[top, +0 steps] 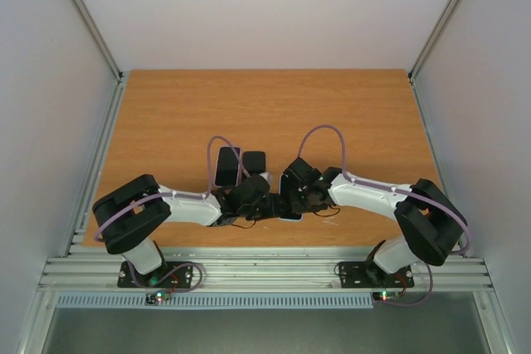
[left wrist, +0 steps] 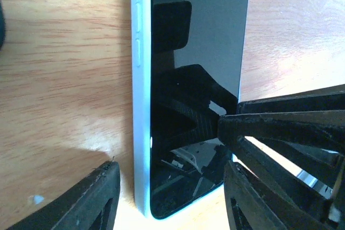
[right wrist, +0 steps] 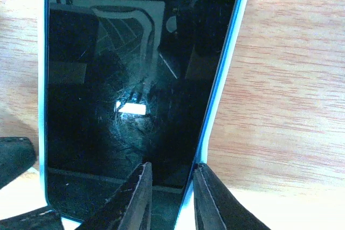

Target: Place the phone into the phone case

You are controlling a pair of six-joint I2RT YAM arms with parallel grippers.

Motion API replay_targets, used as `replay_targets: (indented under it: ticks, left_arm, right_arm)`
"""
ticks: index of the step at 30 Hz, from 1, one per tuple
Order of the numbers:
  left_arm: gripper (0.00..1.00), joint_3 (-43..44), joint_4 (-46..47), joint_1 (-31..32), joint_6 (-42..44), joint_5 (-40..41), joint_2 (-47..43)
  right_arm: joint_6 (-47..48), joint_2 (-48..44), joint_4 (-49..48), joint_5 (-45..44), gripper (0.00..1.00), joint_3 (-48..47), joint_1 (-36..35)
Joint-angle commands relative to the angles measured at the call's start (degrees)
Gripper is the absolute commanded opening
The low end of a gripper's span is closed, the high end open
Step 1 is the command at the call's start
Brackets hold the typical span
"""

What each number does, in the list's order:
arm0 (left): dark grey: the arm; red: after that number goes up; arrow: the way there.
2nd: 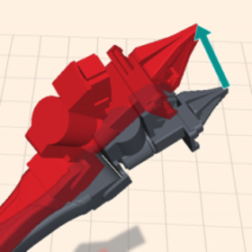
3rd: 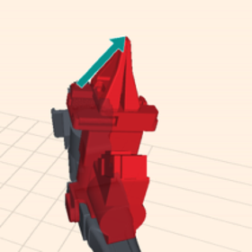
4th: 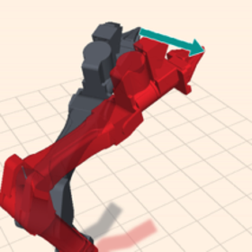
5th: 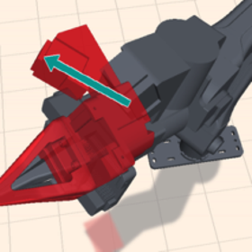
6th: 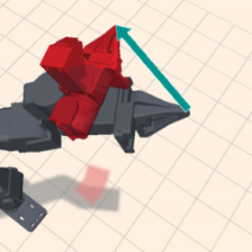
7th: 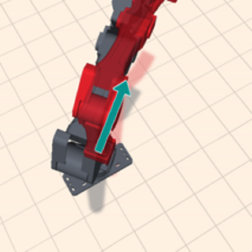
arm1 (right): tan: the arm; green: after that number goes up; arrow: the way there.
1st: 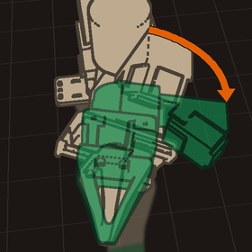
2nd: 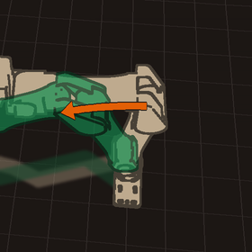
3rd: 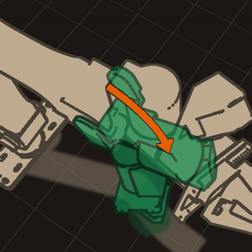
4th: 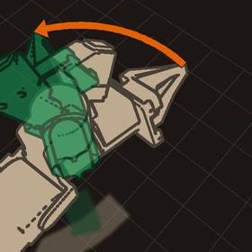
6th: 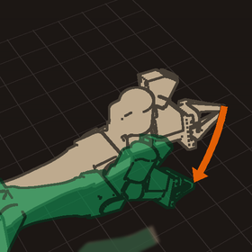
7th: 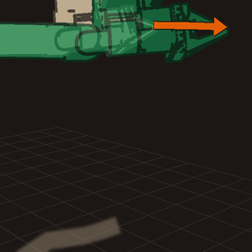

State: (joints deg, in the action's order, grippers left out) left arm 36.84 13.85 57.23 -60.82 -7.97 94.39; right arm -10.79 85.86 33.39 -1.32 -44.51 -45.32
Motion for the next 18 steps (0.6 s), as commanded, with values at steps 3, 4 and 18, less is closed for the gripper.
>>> replay_targets:
  ticks: [3, 4, 18]
  left_arm:
    - [0.55, 1.2, -6.0, -1.7, 3.6, 1.9, -3.7]
    - [0.56, 2.0, -7.0, -2.2, 4.4, 1.4, -3.8]
    - [0.61, 15.5, -16.9, -7.8, 13.9, -3.0, 2.6]
  right_arm:
    - [3.5, -4.1, -0.6, -0.2, 0.28, 0.0, 0.0]
    - [4.1, -5.1, 0.2, -0.1, 0.30, -0.9, 0.5]
    - [9.2, -4.0, -6.5, 21.4, 0.35, -3.8, 19.0]
